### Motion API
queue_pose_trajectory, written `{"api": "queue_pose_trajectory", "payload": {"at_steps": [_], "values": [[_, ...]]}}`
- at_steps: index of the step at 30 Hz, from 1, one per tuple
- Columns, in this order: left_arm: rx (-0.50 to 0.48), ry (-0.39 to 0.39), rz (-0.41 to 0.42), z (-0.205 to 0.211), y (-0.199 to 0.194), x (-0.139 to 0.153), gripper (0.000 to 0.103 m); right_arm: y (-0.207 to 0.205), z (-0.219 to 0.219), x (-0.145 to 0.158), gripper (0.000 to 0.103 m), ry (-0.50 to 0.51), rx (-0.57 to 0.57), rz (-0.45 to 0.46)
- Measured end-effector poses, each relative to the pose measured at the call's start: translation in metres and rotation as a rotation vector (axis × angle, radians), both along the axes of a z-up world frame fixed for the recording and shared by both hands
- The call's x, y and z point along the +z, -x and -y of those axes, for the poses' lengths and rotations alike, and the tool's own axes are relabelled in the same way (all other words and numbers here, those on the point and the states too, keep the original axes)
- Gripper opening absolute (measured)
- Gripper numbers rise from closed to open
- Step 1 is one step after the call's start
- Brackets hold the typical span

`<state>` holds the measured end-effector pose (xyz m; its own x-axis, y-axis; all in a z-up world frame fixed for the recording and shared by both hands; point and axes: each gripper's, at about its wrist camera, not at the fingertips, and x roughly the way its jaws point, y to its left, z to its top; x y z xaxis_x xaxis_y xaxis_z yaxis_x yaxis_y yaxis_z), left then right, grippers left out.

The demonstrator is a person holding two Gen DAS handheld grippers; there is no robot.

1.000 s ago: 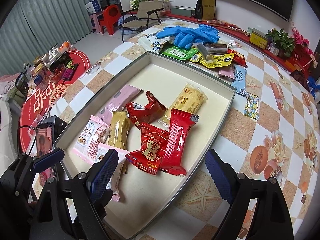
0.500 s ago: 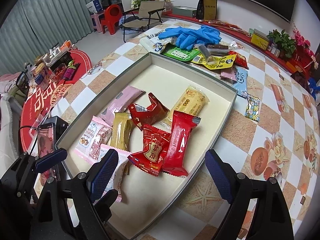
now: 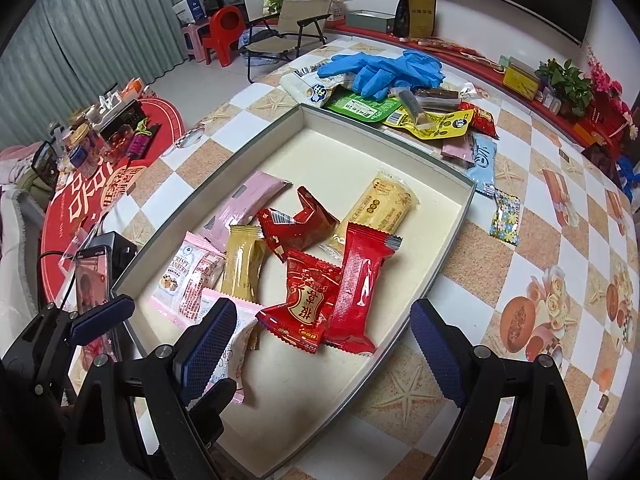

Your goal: Organize snacks

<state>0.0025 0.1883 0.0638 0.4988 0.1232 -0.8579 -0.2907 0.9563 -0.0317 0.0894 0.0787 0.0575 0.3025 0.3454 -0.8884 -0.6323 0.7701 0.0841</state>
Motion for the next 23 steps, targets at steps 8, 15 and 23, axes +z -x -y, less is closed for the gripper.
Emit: {"api": "queue_pose_trajectory", "payload": {"at_steps": [8,15,23], "values": [[0.000,-0.001,-0.001,-0.0001,0.0001,0.0001,0.092,-0.0011,0.0043,0.0000,0.090,-0.006,-0.010,0.000],[0.000,-0.002,0.000,0.0011,0.0009,-0.0001,0.092,-0.0004,0.0056,0.0006,0.090,-0.008,-0.011,0.001],[0.014,-0.010,0.011,0.0022,0.0062,0.0019,0.092,0.0024,0.0101,0.0037,0.090,-0.012,-0.011,0.006]]}}
